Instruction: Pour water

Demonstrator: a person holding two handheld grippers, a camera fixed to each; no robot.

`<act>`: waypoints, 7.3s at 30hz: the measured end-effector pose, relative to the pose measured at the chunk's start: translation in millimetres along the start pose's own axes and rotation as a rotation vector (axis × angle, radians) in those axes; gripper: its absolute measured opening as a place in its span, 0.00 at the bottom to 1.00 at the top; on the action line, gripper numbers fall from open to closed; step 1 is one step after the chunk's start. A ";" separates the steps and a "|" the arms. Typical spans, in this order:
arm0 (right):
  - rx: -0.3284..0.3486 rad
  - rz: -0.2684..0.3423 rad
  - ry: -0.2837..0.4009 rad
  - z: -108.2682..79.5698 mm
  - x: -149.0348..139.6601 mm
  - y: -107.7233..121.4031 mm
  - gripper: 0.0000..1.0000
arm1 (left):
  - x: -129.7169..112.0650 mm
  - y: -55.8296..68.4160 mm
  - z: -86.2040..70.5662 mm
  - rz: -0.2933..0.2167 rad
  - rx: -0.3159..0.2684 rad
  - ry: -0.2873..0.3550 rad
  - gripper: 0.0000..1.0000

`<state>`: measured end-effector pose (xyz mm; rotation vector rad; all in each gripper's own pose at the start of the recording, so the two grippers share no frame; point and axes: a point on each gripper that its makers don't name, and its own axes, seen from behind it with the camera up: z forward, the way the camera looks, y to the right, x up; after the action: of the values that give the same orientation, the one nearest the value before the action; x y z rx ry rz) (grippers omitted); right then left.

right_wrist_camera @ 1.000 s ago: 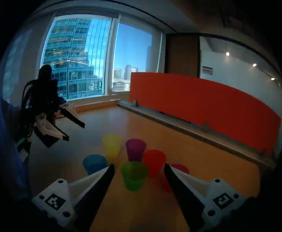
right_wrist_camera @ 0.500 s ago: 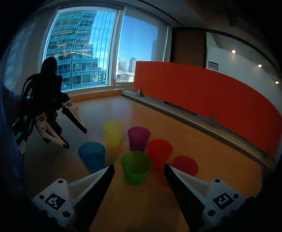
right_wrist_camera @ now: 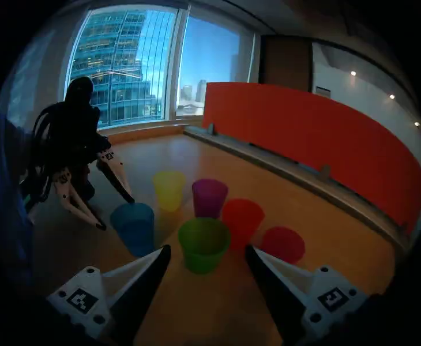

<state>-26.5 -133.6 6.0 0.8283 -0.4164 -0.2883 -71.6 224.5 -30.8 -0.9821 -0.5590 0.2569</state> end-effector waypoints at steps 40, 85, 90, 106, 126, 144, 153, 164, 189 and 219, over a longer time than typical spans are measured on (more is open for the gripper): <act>0.002 0.006 -0.004 10.4 -6.1 8.6 1.00 | 19.2 5.4 45.1 0.024 -0.015 -0.004 0.88; 0.031 0.033 -0.086 63.7 -21.0 -8.4 1.00 | 49.3 -23.4 -12.7 -0.040 0.066 0.115 0.86; 0.031 0.035 -0.100 72.5 -23.7 -9.6 1.00 | 52.1 -26.5 -21.5 -0.046 0.076 0.132 0.86; 0.015 0.028 -0.102 83.3 -22.2 -11.1 0.92 | 50.1 -38.6 -35.5 -0.074 0.111 0.161 0.86; -0.031 0.032 0.039 25.6 36.1 -20.7 0.92 | 68.5 -33.9 -63.8 -0.067 0.165 0.247 0.86; -0.076 0.010 0.244 -18.6 100.6 -37.3 0.92 | 104.8 -19.2 -89.9 -0.044 0.200 0.352 0.86; -0.081 0.008 0.314 -26.4 122.2 -42.9 0.92 | 116.2 -15.2 -97.0 -0.040 0.205 0.393 0.86; -0.086 0.002 0.341 -27.4 131.0 -42.9 0.92 | 123.7 -19.8 -102.5 -0.045 0.219 0.420 0.86; 0.000 -0.003 0.340 -19.1 135.8 -65.7 0.91 | 173.9 -42.7 -130.6 0.135 0.347 0.453 0.86; 0.119 -0.006 0.364 -7.0 146.8 -111.6 0.91 | 238.1 -40.3 -156.4 0.474 0.509 0.413 0.86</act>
<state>96.6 -260.4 -47.2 0.9771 -0.0906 -0.1146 211.3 198.1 14.3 -0.6283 0.1283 0.5706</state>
